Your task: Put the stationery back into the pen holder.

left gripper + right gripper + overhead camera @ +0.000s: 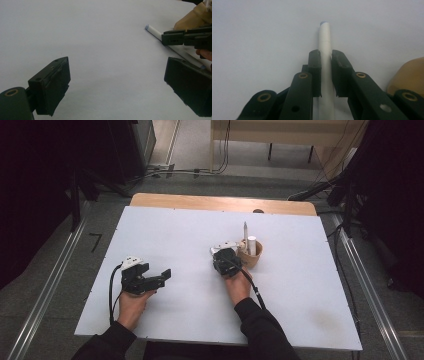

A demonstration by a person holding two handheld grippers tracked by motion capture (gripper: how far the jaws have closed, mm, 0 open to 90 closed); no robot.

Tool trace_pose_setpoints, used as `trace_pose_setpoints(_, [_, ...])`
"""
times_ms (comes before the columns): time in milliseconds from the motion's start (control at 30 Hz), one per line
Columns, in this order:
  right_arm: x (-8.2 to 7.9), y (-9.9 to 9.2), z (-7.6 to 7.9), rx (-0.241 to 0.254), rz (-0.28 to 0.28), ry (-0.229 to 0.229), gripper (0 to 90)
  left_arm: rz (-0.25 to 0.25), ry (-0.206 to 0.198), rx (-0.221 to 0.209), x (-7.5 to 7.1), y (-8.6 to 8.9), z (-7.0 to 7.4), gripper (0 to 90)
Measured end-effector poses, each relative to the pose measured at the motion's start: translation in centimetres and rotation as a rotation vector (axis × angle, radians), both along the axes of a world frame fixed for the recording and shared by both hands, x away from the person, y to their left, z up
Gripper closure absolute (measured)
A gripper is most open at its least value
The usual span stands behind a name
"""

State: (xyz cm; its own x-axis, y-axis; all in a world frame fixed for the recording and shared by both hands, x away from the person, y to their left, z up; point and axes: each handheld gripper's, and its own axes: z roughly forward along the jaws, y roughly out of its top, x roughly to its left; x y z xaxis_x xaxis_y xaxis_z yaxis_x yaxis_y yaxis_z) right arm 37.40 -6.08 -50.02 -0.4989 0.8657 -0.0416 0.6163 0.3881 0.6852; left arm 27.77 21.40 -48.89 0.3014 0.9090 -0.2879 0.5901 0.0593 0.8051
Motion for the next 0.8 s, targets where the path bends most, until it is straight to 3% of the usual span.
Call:
trace_pose_setpoints(433, [0.2,-0.5,0.3,0.012,-0.003,0.013,77.1,0.0,-0.001,-0.003,0.0,0.0,0.0,6.6])
trace_pose_setpoints(800, [-1.1,-0.1,1.4,0.063,0.056,-0.003,77.1,-0.013,0.001,-0.008,-0.1,-0.1,0.0,8.8])
